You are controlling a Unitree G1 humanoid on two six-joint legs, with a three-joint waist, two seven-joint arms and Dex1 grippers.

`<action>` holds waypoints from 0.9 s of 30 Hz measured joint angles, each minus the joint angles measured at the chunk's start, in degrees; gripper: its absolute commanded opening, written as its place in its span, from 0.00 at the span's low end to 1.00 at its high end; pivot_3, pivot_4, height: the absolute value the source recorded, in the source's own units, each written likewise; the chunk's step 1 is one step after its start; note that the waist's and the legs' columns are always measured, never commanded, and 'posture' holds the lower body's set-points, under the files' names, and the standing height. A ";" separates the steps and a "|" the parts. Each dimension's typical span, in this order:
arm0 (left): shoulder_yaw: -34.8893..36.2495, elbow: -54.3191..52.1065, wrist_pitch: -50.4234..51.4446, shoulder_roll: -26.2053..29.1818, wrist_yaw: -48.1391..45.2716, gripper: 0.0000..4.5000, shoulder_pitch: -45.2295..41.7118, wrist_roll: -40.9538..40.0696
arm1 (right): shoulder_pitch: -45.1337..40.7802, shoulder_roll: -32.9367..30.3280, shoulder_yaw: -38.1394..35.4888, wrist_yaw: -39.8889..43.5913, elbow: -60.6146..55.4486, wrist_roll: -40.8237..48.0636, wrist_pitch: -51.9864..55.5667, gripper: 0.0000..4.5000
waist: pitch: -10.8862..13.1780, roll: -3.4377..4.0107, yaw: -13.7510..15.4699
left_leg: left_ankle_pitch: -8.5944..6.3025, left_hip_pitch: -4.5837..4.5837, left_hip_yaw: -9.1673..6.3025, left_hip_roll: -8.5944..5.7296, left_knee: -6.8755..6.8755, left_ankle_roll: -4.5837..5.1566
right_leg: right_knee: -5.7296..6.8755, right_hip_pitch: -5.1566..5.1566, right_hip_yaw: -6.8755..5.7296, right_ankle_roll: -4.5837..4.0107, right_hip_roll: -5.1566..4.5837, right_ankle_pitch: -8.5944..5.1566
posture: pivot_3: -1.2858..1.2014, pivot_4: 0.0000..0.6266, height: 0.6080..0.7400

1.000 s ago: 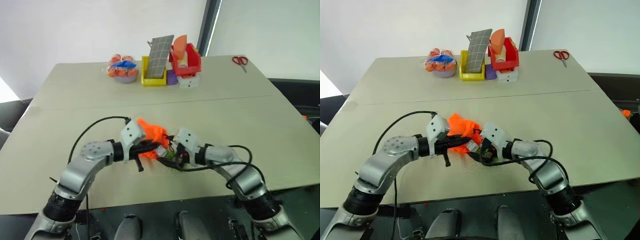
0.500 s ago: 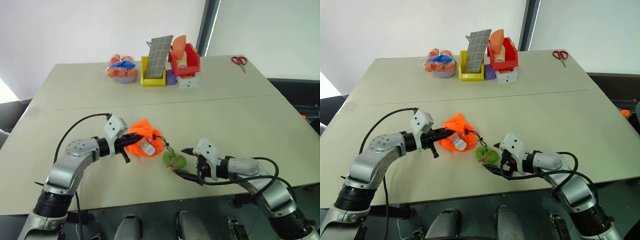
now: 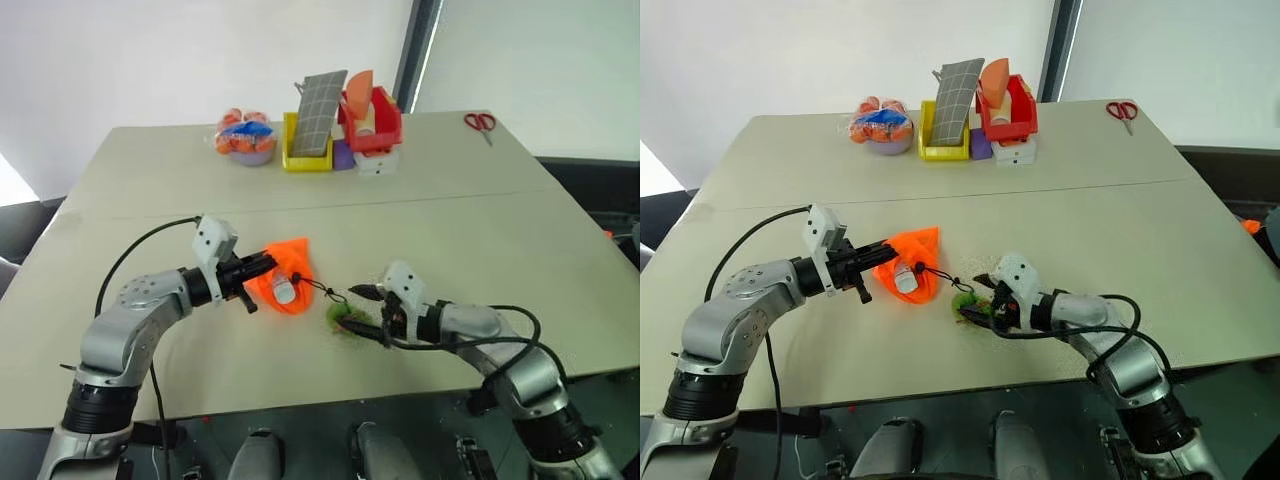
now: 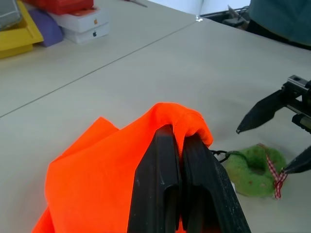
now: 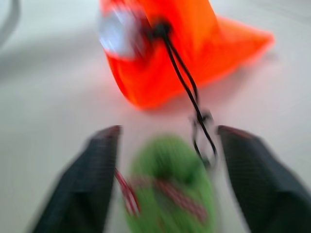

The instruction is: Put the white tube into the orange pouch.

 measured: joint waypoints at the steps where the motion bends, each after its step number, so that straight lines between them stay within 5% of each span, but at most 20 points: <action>1: -0.01 -0.01 0.11 -0.01 0.06 0.00 0.00 -0.05 | -1.01 0.88 0.92 0.04 -0.27 0.05 0.16 0.21 | 0.00 0.00 0.04 | 0.00 0.01 -0.01 0.00 0.00 0.00 | 0.02 0.00 -0.01 0.00 0.01 0.00 | 0.52 0.24 1.00; 3: -0.03 -0.03 0.56 -0.04 0.11 0.00 0.03 -0.45 | -3.07 3.53 3.32 -0.47 0.07 -0.27 0.43 0.01 | 0.00 0.00 0.08 | 0.00 0.00 -0.03 0.00 0.00 0.00 | 0.02 -0.01 -0.02 0.00 0.01 0.00 | 0.52 0.24 1.00; 17: -0.27 -2.65 2.14 0.29 0.66 0.00 2.14 -2.23 | -9.62 13.23 9.92 -7.27 14.50 -9.03 -3.88 0.01 | -0.02 -0.02 0.10 | 0.01 -0.01 -0.03 0.00 -0.02 -0.01 | 0.05 -0.03 -0.02 -0.09 0.01 0.06 | 0.52 0.24 1.00; 25: -0.91 -3.59 0.33 5.17 -1.23 0.00 7.54 0.15 | -1.09 0.09 3.77 -0.01 3.81 -5.26 -3.72 0.01 | -0.02 -0.01 0.39 | 0.00 -0.05 0.00 -0.02 -0.01 -0.01 | -0.09 0.00 -0.02 -0.03 -0.06 0.00 | 0.52 0.24 1.00; 27: -1.72 -2.98 -0.56 5.24 -1.72 0.00 7.75 1.11 | 0.91 -3.27 2.59 2.34 1.55 -3.82 -2.50 0.13 | -0.02 -0.01 0.33 | 0.00 -0.05 0.00 -0.01 -0.02 -0.01 | -0.09 -0.02 -0.02 -0.02 -0.06 -0.01 | 0.52 0.24 1.00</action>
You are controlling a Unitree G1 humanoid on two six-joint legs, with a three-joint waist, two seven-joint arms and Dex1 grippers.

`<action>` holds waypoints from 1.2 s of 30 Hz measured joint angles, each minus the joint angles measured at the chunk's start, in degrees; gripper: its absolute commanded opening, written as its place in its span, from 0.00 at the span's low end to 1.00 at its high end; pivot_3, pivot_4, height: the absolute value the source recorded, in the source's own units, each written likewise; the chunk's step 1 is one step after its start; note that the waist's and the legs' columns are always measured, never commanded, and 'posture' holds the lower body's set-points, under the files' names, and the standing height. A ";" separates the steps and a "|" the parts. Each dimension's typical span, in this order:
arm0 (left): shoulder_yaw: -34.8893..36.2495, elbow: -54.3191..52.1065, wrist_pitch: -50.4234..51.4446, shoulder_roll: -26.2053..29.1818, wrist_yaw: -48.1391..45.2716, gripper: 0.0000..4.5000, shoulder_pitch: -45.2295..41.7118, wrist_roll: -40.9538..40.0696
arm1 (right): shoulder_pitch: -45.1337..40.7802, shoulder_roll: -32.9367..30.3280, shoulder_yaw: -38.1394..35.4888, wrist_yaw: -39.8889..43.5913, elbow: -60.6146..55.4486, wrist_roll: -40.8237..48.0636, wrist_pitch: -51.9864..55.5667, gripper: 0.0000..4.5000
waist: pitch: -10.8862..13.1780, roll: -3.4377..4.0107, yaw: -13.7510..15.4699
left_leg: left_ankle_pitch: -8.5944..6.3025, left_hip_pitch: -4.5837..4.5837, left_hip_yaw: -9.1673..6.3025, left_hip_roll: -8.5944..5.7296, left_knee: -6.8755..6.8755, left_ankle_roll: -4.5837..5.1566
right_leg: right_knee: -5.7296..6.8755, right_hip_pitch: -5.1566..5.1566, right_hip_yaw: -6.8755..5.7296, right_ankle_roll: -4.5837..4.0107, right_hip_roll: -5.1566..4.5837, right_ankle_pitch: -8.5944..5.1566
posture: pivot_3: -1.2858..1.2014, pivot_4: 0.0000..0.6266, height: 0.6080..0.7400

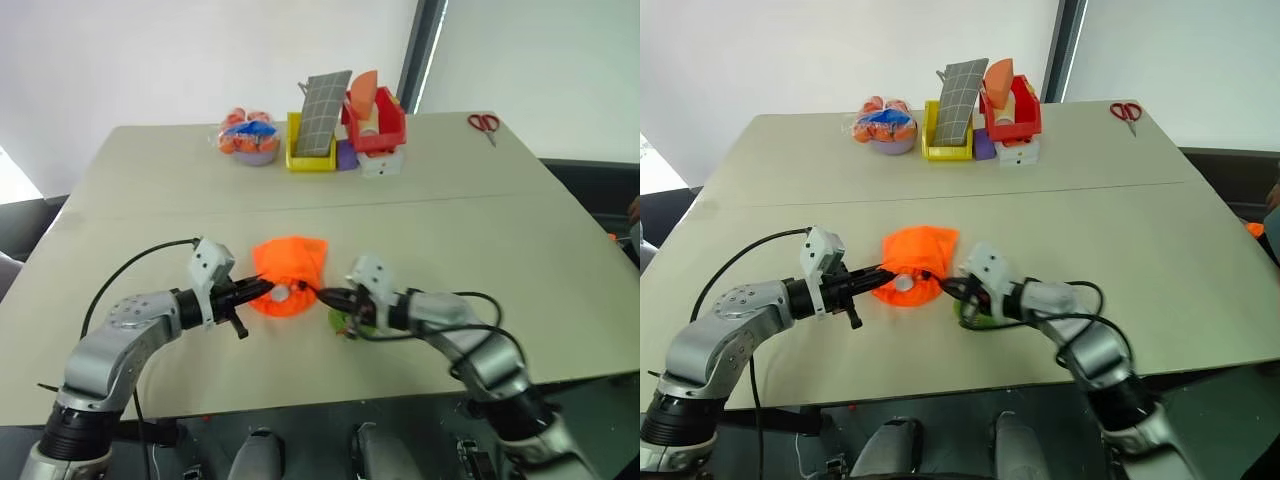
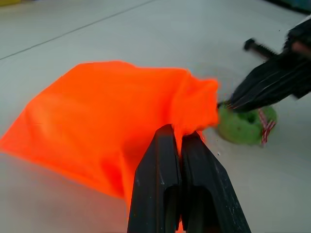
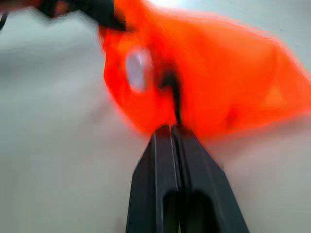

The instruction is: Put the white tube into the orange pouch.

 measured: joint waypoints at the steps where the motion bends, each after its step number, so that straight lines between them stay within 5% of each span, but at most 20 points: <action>1: -0.62 0.22 -0.38 -0.02 -0.32 0.00 0.00 0.47 | 0.66 -1.22 -0.28 0.82 -0.80 0.46 0.34 0.21 | 0.00 0.00 -0.16 | 0.00 0.02 0.00 0.01 0.00 0.00 | 0.01 -0.01 0.00 0.00 0.01 0.00 | 0.52 0.24 1.00; 5: -2.28 1.94 -2.55 -0.12 -1.29 0.00 0.07 2.23 | 3.54 -5.63 -0.45 1.76 -2.22 -0.77 -0.08 0.62 | 0.00 0.00 -0.25 | -0.01 0.02 0.01 0.02 0.00 0.00 | 0.00 -0.06 0.00 -0.02 0.01 0.01 | 0.52 0.24 1.00; 15: -3.22 3.42 -4.00 -1.37 -1.79 0.00 -0.23 4.02 | 3.89 -5.54 2.89 0.95 -0.66 -5.23 -1.59 0.62 | 0.00 -0.02 0.00 | 0.00 -0.02 0.02 0.01 0.01 0.00 | -0.03 -0.04 -0.01 -0.03 0.00 0.01 | 0.52 0.24 1.00; 17: -3.20 3.42 -4.00 -1.41 -1.79 0.00 -0.23 4.05 | 3.90 -5.55 3.16 0.94 -0.11 -5.88 -2.24 0.51 | 0.00 -0.02 0.00 | 0.00 -0.02 0.02 0.01 0.01 0.00 | -0.02 -0.04 -0.01 -0.03 0.00 0.01 | 0.52 0.24 1.00; 20: -2.86 3.42 -3.37 -2.20 -1.95 0.19 -0.21 2.79 | 4.02 -6.14 3.76 1.01 0.81 -7.81 -4.37 0.25 | -0.01 -0.03 0.01 | -0.01 -0.01 0.02 0.01 0.01 0.00 | -0.03 -0.03 -0.01 -0.03 0.00 0.01 | 0.52 0.24 1.00; 22: -2.45 3.36 -2.77 -2.55 -2.30 0.42 -0.21 1.46 | 4.08 -6.16 3.73 1.06 1.08 -8.13 -5.12 0.01 | -0.02 -0.04 0.01 | -0.01 -0.01 0.02 0.01 0.01 0.00 | -0.02 -0.02 -0.01 -0.03 0.00 0.01 | 0.52 0.24 1.00; 25: -1.90 3.23 -2.70 -2.68 -2.38 0.74 -0.19 0.59 | 4.51 -6.29 2.92 1.51 1.13 -7.98 -5.34 0.00 | -0.02 -0.04 0.06 | -0.01 -0.01 0.02 0.01 0.01 0.00 | -0.03 -0.02 -0.01 -0.03 0.00 0.01 | 0.52 0.24 1.00; 30: 1.31 2.47 -1.21 -2.73 -2.78 0.74 -0.12 -3.37 | 7.50 -7.35 -3.68 3.03 -0.78 -2.84 -3.50 0.00 | -0.01 -0.05 0.14 | 0.00 -0.02 0.02 0.01 0.02 0.00 | -0.03 -0.01 -0.01 -0.02 -0.01 0.01 | 0.52 0.24 1.00; 36: 5.33 2.51 0.43 -1.71 -2.90 0.74 -1.38 -7.15 | 14.22 -9.25 -21.95 7.02 -6.55 14.13 2.25 0.00 | 0.01 -0.06 0.16 | -0.01 0.01 0.02 0.01 0.02 0.00 | -0.03 0.03 -0.01 -0.01 0.00 0.00 | 0.52 0.24 1.00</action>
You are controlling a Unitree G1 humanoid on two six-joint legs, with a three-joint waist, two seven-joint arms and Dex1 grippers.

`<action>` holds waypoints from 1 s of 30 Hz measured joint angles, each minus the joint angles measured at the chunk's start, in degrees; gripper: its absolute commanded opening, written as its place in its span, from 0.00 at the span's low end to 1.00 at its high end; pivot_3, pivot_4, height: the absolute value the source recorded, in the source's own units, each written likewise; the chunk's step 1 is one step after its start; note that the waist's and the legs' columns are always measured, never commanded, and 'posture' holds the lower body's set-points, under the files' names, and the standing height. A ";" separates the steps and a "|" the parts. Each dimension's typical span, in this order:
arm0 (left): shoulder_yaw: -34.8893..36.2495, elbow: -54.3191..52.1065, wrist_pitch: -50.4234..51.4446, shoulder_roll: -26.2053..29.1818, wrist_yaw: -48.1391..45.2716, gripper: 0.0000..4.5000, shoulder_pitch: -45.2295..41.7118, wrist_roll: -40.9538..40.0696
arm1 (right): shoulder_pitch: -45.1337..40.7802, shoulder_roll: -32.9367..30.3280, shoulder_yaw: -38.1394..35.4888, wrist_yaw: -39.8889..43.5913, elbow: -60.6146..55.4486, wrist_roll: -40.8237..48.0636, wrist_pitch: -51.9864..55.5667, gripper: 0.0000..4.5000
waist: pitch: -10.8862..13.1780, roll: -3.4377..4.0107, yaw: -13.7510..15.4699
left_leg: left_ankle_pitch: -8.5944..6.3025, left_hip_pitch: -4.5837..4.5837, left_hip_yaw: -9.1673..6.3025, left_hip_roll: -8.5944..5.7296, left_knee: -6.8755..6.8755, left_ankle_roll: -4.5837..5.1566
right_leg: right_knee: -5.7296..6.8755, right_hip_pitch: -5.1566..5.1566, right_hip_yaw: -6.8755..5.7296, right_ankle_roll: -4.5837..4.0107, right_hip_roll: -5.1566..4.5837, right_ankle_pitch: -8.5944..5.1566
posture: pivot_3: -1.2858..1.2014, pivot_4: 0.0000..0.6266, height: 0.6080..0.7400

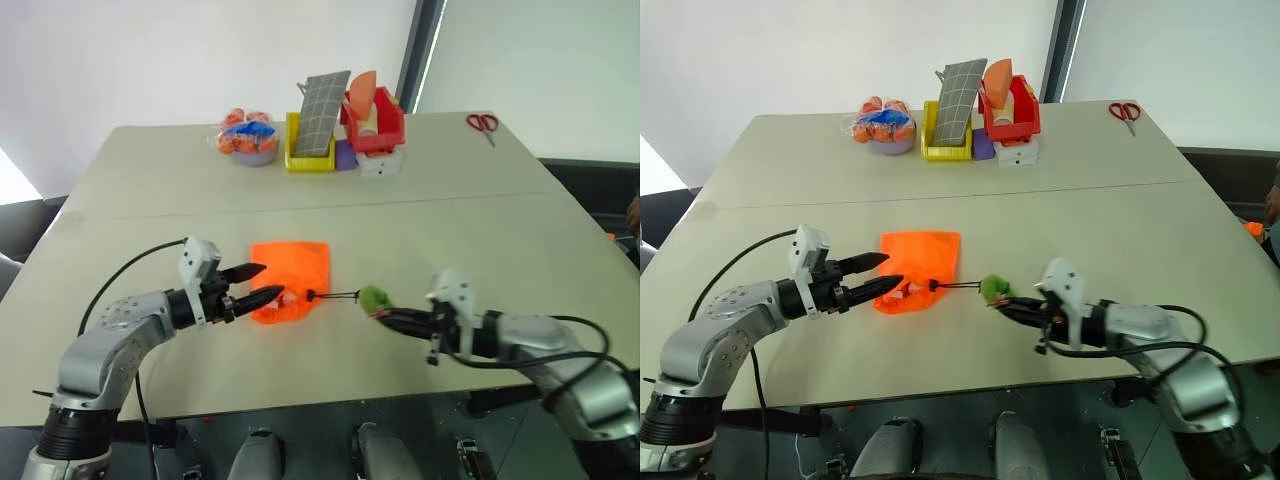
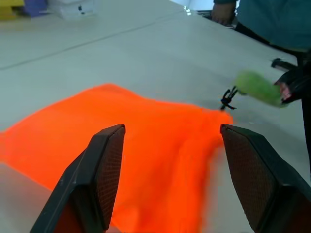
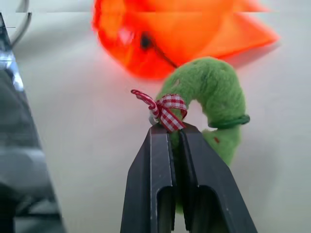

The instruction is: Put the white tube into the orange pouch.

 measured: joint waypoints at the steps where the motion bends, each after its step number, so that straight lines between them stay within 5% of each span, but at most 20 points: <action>1: 0.18 0.45 0.00 0.00 0.03 0.74 -0.84 -0.03 | 0.66 0.18 -1.88 -0.43 0.02 1.26 0.27 0.00 | 0.00 -0.01 0.01 | 0.00 0.00 0.00 0.00 0.02 0.00 | 0.00 0.00 0.00 0.00 0.00 0.00 | 0.52 0.24 1.00; 12: -4.21 3.54 -0.19 -3.06 -0.33 0.74 -7.46 0.67 | -3.58 5.77 -10.73 -10.81 1.99 9.46 1.53 0.00 | 0.00 0.02 -0.07 | 0.00 -0.03 0.02 -0.01 -0.01 0.00 | -0.01 -0.01 0.01 -0.02 0.02 0.02 | 0.52 0.24 1.00; 21: -14.43 8.43 -7.01 -1.92 -5.35 0.74 -8.29 10.67 | -7.94 8.05 -16.33 -19.00 2.95 17.42 2.70 0.00 | -0.01 0.05 -0.02 | 0.00 -0.03 0.02 -0.01 -0.01 0.01 | -0.02 -0.01 0.02 -0.03 0.01 0.02 | 0.52 0.24 1.00; 30: -19.36 12.03 -18.47 1.59 -7.42 0.74 -8.07 21.71 | -6.29 7.96 -13.59 -20.73 1.49 18.97 2.79 0.00 | -0.09 0.20 -0.08 | 0.00 0.00 0.02 0.00 -0.01 0.01 | -0.03 0.01 0.02 -0.03 -0.01 0.01 | 0.52 0.24 1.00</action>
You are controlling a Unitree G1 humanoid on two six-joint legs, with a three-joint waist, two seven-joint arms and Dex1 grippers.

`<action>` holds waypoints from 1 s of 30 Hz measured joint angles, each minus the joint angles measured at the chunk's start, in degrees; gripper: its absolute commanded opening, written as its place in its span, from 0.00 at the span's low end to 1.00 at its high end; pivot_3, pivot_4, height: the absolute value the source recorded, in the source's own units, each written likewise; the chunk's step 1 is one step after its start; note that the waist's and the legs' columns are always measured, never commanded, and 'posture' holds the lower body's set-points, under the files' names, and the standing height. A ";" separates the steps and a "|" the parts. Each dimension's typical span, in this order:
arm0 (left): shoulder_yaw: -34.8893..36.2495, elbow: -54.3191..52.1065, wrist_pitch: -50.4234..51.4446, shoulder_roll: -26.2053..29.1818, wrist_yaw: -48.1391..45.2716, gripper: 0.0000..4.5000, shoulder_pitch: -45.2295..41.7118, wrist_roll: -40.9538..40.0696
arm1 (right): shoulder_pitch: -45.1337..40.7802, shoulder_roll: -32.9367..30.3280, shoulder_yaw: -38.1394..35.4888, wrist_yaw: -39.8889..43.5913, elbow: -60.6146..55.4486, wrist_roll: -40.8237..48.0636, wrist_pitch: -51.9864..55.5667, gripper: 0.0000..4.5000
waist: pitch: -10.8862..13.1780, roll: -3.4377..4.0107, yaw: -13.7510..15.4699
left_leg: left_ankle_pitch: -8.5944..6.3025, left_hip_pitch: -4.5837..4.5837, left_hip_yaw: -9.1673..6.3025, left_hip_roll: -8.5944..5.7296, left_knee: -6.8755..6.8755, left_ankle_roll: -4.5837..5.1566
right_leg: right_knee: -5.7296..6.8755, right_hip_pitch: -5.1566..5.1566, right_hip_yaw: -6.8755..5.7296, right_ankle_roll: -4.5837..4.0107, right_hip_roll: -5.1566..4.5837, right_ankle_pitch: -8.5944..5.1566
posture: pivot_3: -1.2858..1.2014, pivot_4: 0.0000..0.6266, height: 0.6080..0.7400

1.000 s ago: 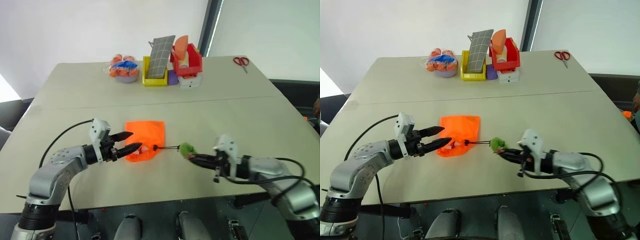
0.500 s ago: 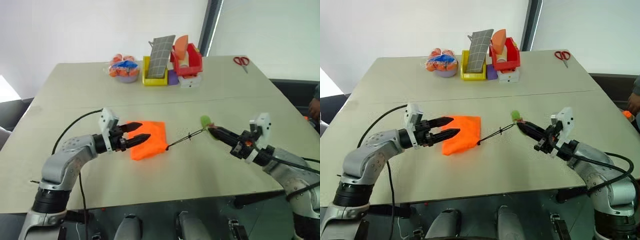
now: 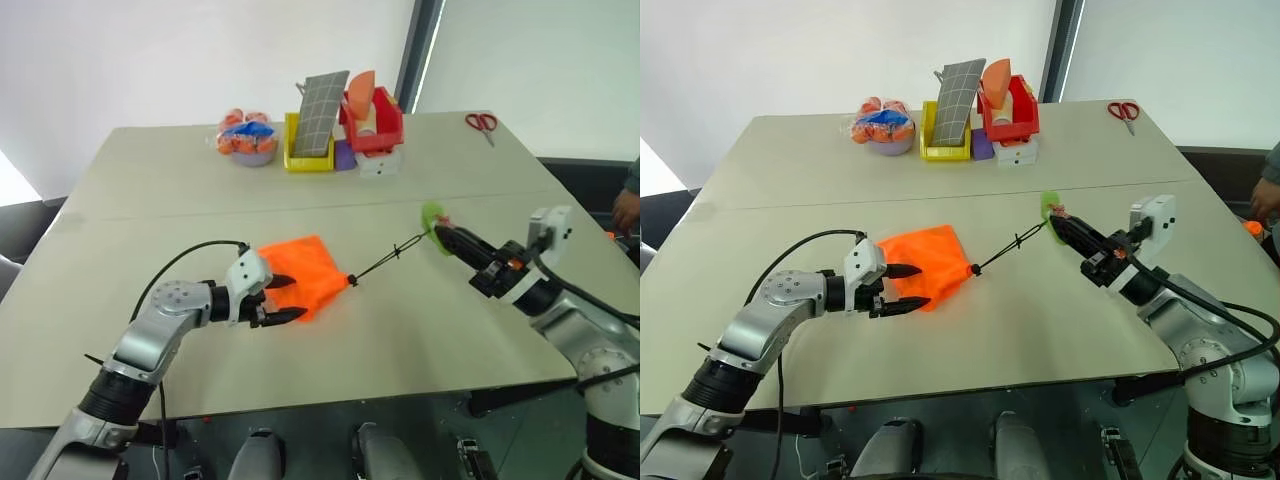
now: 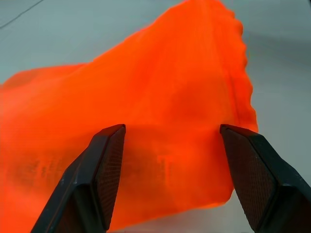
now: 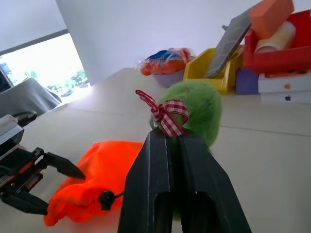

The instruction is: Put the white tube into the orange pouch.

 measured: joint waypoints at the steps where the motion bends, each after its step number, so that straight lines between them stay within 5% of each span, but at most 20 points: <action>1: 0.04 0.34 -1.19 0.21 -0.24 0.74 0.20 0.79 | 0.26 -0.27 0.53 0.16 -0.39 0.00 0.00 0.00 | -0.04 0.07 -0.02 | 0.00 0.00 0.00 0.00 0.00 0.00 | 0.00 0.00 0.00 0.00 -0.01 0.00 | 0.52 0.24 1.00; 8: 6.85 0.06 7.31 -3.89 0.19 0.74 -0.08 -9.51 | 0.21 -0.82 2.76 0.81 -1.31 0.02 -0.01 0.00 | 0.06 -0.04 -0.02 | 0.00 -0.06 -0.01 0.00 0.02 0.00 | 0.01 -0.04 -0.01 0.00 0.00 0.00 | 0.52 0.24 1.00; 14: 10.92 -3.16 14.23 -5.03 -0.41 0.74 -8.41 -17.39 | -1.58 -0.83 4.39 0.87 -1.36 0.08 -0.01 0.00 | 0.09 -0.08 0.09 | 0.00 -0.08 -0.01 -0.02 0.00 0.00 | -0.01 -0.01 -0.02 0.05 0.01 -0.02 | 0.52 0.24 1.00; 23: -7.55 1.80 6.40 -10.71 -2.98 0.74 -17.38 -3.08 | -4.44 -0.75 4.58 -0.37 -2.09 1.68 -0.01 0.00 | 0.08 -0.07 -0.27 | -0.01 -0.02 -0.01 -0.02 -0.02 0.03 | 0.00 0.00 0.01 0.05 0.06 -0.01 | 0.52 0.24 1.00; 30: -9.43 9.00 1.66 -11.16 -4.88 0.74 -17.38 1.38 | -4.44 1.60 2.57 -4.03 -2.59 6.26 -0.08 0.00 | 0.09 -0.04 -0.02 | -0.08 -0.08 -0.04 -0.01 -0.01 0.18 | 0.00 -0.04 0.00 0.05 0.08 -0.02 | 0.52 0.24 1.00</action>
